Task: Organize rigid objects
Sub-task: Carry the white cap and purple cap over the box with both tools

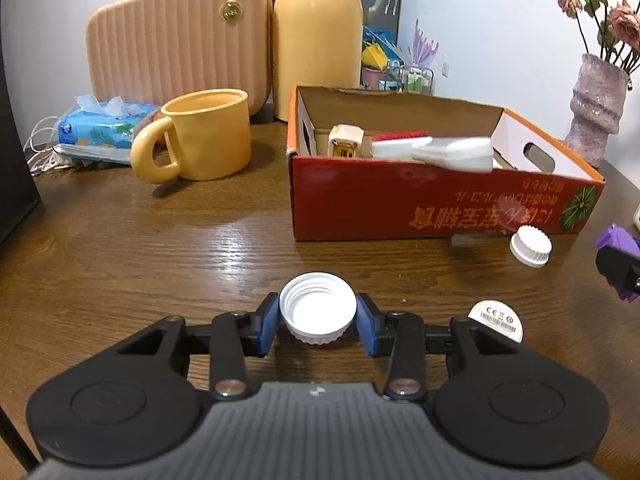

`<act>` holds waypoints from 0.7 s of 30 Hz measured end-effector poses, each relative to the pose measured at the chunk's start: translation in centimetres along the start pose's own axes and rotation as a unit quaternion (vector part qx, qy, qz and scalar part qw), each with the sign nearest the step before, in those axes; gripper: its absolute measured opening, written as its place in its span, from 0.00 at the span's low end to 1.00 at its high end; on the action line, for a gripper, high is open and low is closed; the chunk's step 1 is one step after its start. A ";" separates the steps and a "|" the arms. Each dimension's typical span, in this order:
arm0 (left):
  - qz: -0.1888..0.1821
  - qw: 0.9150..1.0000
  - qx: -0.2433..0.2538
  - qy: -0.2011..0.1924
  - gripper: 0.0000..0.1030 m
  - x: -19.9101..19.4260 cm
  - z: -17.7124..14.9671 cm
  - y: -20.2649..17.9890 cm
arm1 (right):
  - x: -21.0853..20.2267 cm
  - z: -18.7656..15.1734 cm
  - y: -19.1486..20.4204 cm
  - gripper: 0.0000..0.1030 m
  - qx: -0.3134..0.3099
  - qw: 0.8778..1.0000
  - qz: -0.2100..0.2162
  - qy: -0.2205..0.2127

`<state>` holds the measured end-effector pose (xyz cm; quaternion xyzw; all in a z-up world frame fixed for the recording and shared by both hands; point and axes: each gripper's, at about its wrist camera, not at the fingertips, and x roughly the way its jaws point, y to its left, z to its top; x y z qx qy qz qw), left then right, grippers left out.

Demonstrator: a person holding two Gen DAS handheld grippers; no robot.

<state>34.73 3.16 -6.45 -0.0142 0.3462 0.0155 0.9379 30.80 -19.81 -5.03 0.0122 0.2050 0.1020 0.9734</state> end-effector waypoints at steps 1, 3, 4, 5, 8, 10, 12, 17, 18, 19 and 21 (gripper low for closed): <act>0.001 1.000 -0.001 -0.003 0.40 -0.2 0.1 0.1 | 0.0 0.0 -0.1 0.51 0.001 1.000 0.000 -0.001; 0.002 1.000 -0.003 -0.008 0.40 -0.5 0.1 0.1 | 0.0 0.1 -0.2 0.51 0.003 1.000 -0.002 -0.002; 0.001 1.000 -0.005 -0.009 0.40 -0.6 0.1 0.2 | 0.0 0.1 -0.2 0.51 0.004 1.000 -0.003 -0.003; -0.001 1.000 -0.007 -0.010 0.40 -0.8 0.2 0.2 | 0.0 0.1 -0.3 0.51 0.005 1.000 -0.005 -0.004; -0.004 1.000 -0.012 -0.023 0.40 -1.7 0.5 0.4 | 0.0 0.2 -0.4 0.51 0.008 1.000 -0.007 -0.006; -0.004 0.999 -0.016 -0.033 0.40 -2.4 0.7 0.5 | 0.1 0.3 -0.4 0.51 0.009 1.000 -0.006 -0.007; -0.003 0.999 -0.021 -0.043 0.40 -3.1 0.9 0.7 | 0.1 0.5 -0.3 0.51 0.007 1.000 -0.006 -0.007; -0.006 0.997 -0.037 -0.065 0.40 -4.6 1.8 1.4 | 0.2 1.1 -0.1 0.51 0.002 1.000 -0.004 -0.013; -0.005 0.997 -0.038 -0.070 0.40 -4.9 2.0 1.5 | 0.2 1.3 -0.1 0.51 0.001 1.000 -0.004 -0.014; -0.004 0.996 -0.038 -0.075 0.40 -5.2 2.3 1.5 | 0.3 1.5 -0.1 0.51 0.001 1.000 -0.005 -0.016; -0.002 0.996 -0.037 -0.085 0.40 -5.7 2.8 1.5 | 0.4 2.0 -0.1 0.51 0.003 1.000 -0.004 -0.019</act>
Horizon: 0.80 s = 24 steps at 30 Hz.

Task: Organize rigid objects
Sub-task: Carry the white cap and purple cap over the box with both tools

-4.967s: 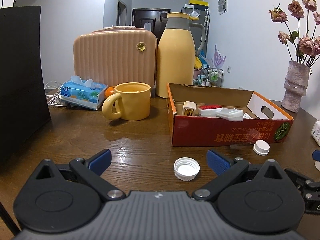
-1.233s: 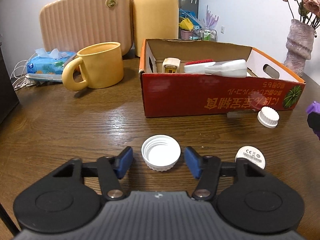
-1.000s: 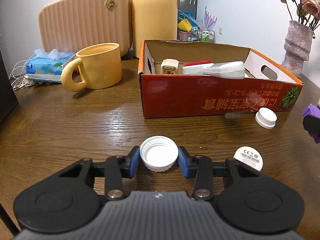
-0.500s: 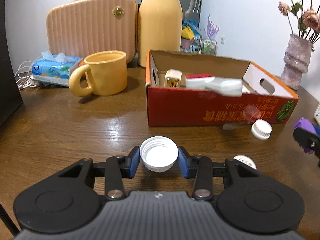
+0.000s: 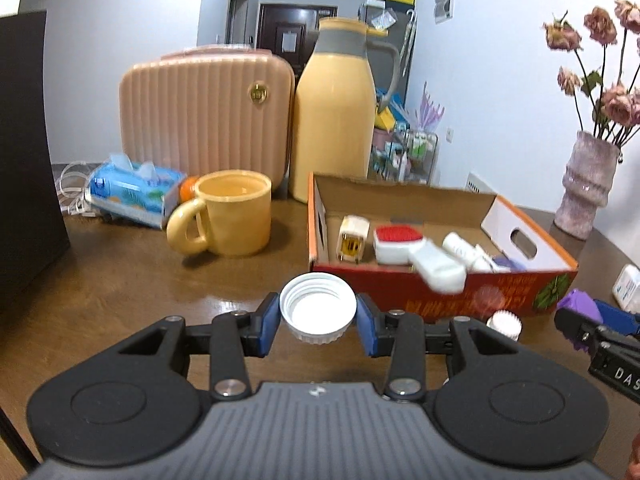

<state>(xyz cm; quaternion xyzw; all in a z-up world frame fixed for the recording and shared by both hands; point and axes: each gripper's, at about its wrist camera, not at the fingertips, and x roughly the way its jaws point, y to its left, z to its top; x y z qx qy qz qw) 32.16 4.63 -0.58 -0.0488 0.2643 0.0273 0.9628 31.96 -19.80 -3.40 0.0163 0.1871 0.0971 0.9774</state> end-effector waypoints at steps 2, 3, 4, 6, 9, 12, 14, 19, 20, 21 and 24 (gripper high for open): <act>0.000 1.000 0.000 -0.009 0.40 -0.3 0.7 -0.1 | 0.1 0.5 0.0 0.51 0.000 1.000 0.000 -0.004; 0.000 1.000 -0.001 -0.013 0.40 -0.3 1.0 -0.2 | 0.2 0.7 0.0 0.51 -0.001 1.000 -0.001 -0.007; -0.001 1.000 -0.002 -0.017 0.40 -0.4 1.4 -0.3 | 0.2 1.0 0.0 0.51 -0.001 1.000 -0.001 -0.010; -0.004 1.000 -0.005 -0.024 0.40 -0.5 2.1 -0.4 | 0.4 1.6 0.1 0.51 -0.001 1.000 -0.002 -0.015; -0.012 0.999 -0.007 -0.034 0.40 -0.5 3.0 -0.9 | 0.8 2.2 0.1 0.51 0.000 1.000 -0.004 -0.020; -0.019 0.999 -0.008 -0.041 0.40 -0.3 3.7 -1.6 | 1.4 2.7 0.2 0.51 0.002 1.000 -0.006 -0.024; -0.023 0.999 -0.011 -0.045 0.40 -0.1 4.1 -2.1 | 1.7 3.0 0.3 0.51 0.003 1.000 -0.006 -0.026; -0.034 0.998 -0.013 -0.049 0.40 0.9 5.0 -3.5 | 3.0 3.5 0.5 0.51 0.005 1.000 -0.009 -0.030; -0.035 0.998 -0.014 -0.049 0.40 1.1 5.1 -3.8 | 3.3 3.6 0.5 0.51 0.007 0.999 -0.009 -0.030; -0.037 0.998 -0.014 -0.050 0.40 1.3 5.2 -4.0 | 3.5 3.6 0.5 0.51 0.009 0.999 -0.009 -0.030; -0.044 0.998 -0.016 -0.048 0.40 2.0 5.5 -4.5 | 4.4 3.7 0.4 0.51 0.011 0.999 -0.012 -0.031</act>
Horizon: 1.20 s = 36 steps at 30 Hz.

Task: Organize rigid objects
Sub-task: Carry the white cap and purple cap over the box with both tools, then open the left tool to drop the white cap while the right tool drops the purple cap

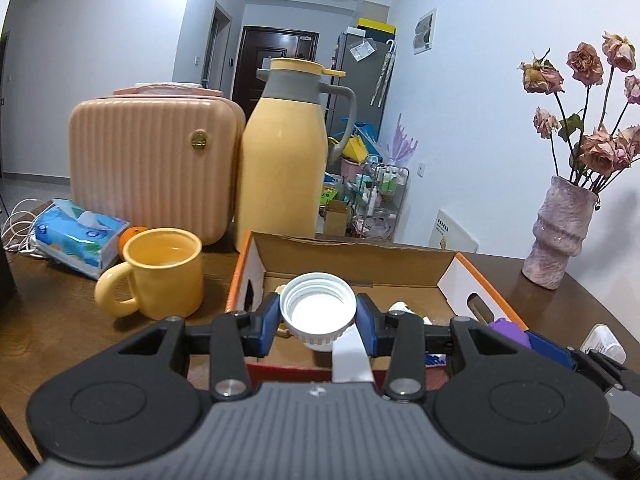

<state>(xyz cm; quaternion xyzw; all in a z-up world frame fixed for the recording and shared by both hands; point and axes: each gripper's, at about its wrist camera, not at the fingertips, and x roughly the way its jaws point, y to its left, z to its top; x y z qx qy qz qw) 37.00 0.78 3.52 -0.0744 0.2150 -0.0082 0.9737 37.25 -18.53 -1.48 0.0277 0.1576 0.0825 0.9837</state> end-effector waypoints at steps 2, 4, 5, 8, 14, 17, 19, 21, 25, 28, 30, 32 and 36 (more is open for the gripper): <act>0.000 1.000 0.002 0.000 0.40 0.5 0.2 -0.4 | 0.6 0.2 -0.1 0.51 0.004 1.000 -0.001 -0.002; 0.000 1.000 0.004 0.000 0.40 1.1 0.3 -0.6 | 1.1 0.3 -0.1 0.51 0.002 1.000 -0.003 -0.004; 0.001 1.000 0.004 0.000 0.40 1.4 0.4 -0.7 | 1.3 0.4 -0.1 0.51 0.000 1.000 -0.005 -0.007; 0.005 1.000 0.005 0.000 0.40 2.4 0.6 -0.8 | 2.2 0.5 -0.1 0.51 -0.002 1.000 -0.009 -0.009; 0.012 1.000 0.006 0.002 0.40 4.6 1.3 -0.9 | 4.1 0.7 -0.8 0.51 0.004 1.000 -0.016 -0.003; 0.015 1.000 0.006 0.006 0.40 5.7 1.6 -0.8 | 5.1 0.8 -1.2 0.51 0.006 1.000 -0.020 0.000; 0.016 1.000 0.007 0.010 0.40 6.5 1.7 -0.8 | 5.7 0.9 -1.4 0.51 0.008 1.000 -0.022 0.002; 0.017 1.000 0.008 0.012 0.40 7.1 1.8 -0.8 | 6.4 0.9 -1.6 0.51 0.009 1.000 -0.025 0.004; 0.015 1.000 0.012 0.018 0.40 8.4 2.0 -1.0 | 7.3 0.8 -1.7 0.51 0.008 0.999 -0.030 0.011; 0.014 1.000 0.017 0.022 0.40 9.3 2.2 -1.1 | 7.8 0.8 -1.8 0.51 0.010 0.999 -0.033 0.014; 0.014 0.999 0.020 0.024 0.40 9.8 2.3 -1.2 | 8.1 0.8 -1.9 0.51 0.010 0.999 -0.033 0.015; 0.013 0.999 0.022 0.027 0.40 10.2 2.3 -1.2 | 8.3 0.8 -1.8 0.51 0.010 0.999 -0.032 0.017; 0.011 0.999 0.027 0.029 0.40 10.8 2.4 -1.1 | 8.7 0.6 -1.7 0.51 0.007 0.999 -0.030 0.020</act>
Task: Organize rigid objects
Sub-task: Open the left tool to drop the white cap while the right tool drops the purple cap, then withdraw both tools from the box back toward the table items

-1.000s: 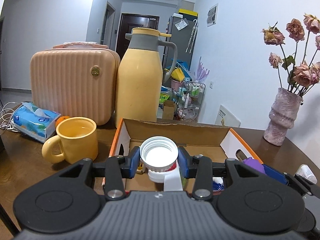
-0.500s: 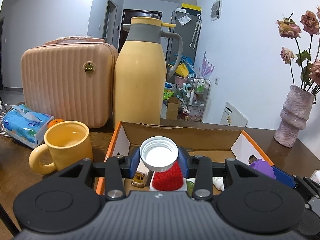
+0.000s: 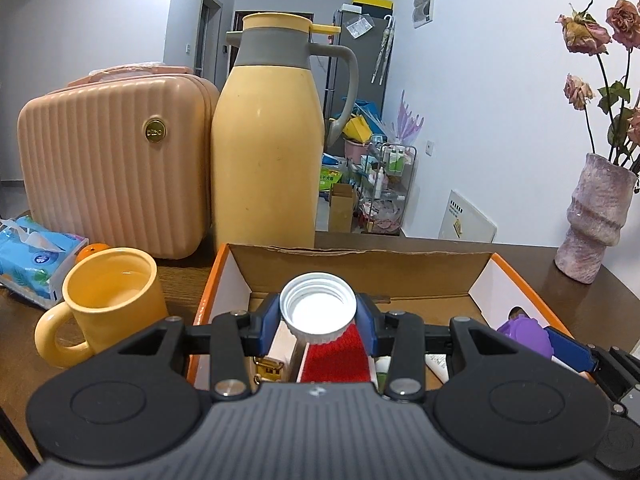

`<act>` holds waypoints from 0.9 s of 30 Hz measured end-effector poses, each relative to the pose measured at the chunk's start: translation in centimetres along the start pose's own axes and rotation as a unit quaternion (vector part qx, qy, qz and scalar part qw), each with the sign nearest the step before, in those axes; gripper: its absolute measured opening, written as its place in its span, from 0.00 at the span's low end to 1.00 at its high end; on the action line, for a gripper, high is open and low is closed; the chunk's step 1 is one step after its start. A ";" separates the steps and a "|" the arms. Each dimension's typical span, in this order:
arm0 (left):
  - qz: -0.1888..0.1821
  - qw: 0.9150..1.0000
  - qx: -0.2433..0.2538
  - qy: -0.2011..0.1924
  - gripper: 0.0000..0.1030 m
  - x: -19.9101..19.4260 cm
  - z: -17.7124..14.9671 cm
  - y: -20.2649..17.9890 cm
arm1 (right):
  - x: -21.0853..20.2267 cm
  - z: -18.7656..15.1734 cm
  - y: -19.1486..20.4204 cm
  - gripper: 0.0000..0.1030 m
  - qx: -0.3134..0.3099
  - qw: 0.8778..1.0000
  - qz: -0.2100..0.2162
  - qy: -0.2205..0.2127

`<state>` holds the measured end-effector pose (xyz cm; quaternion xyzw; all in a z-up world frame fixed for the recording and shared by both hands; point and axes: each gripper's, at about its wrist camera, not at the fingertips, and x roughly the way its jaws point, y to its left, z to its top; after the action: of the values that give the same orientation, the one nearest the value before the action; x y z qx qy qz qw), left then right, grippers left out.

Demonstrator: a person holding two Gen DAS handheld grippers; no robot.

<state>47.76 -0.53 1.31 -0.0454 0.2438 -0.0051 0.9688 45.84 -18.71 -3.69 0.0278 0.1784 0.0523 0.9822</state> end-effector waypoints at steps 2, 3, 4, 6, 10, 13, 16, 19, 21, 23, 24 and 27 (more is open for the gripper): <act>0.000 1.000 0.000 0.001 0.40 0.2 0.0 0.1 | 0.0 -0.1 0.0 0.51 -0.002 1.000 0.004 0.002; -0.001 1.000 0.001 0.002 0.40 0.3 0.1 0.1 | 0.0 -0.1 0.0 0.51 -0.003 1.000 0.005 0.002; 0.000 1.000 0.001 0.003 0.40 0.4 0.0 0.1 | 0.0 0.0 0.0 0.51 -0.003 1.000 0.006 0.003; 0.000 1.000 0.003 0.007 0.40 0.6 -0.2 -0.1 | 0.2 0.0 0.1 0.51 -0.004 1.000 0.009 0.005; -0.002 1.000 0.006 0.010 0.40 0.8 -0.2 -0.2 | 0.6 0.0 0.1 0.51 -0.007 1.000 0.010 0.013; -0.002 1.000 0.009 0.012 0.40 0.9 -0.2 -0.2 | 0.7 0.0 0.1 0.51 -0.006 1.000 0.011 0.016; -0.004 1.000 0.010 0.016 0.57 1.0 -0.1 -0.2 | 0.9 0.1 -0.1 0.52 -0.004 1.000 0.009 0.022; -0.005 1.000 0.003 0.017 0.79 0.9 -0.1 0.1 | 1.1 0.2 -0.3 0.66 0.002 1.000 0.005 0.026; -0.003 1.000 -0.003 0.013 0.92 0.8 -0.1 0.3 | 0.9 0.2 -0.3 0.79 0.003 1.000 0.001 0.024; 0.003 1.000 -0.002 0.009 0.98 0.6 -0.2 0.2 | 0.8 0.2 -0.3 0.92 0.003 1.000 -0.013 0.019; 0.008 1.000 -0.002 0.007 0.99 0.5 -0.2 0.2 | 0.8 0.2 -0.4 0.96 0.004 1.000 -0.018 0.018; 0.017 1.000 0.003 -0.007 1.00 0.0 -0.3 0.2 | 0.6 0.3 -0.7 1.00 0.014 0.999 -0.026 0.017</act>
<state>47.66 -0.40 1.06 -0.0387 0.2380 0.0110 0.9704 46.54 -19.31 -3.66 0.0365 0.1963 0.0249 0.9795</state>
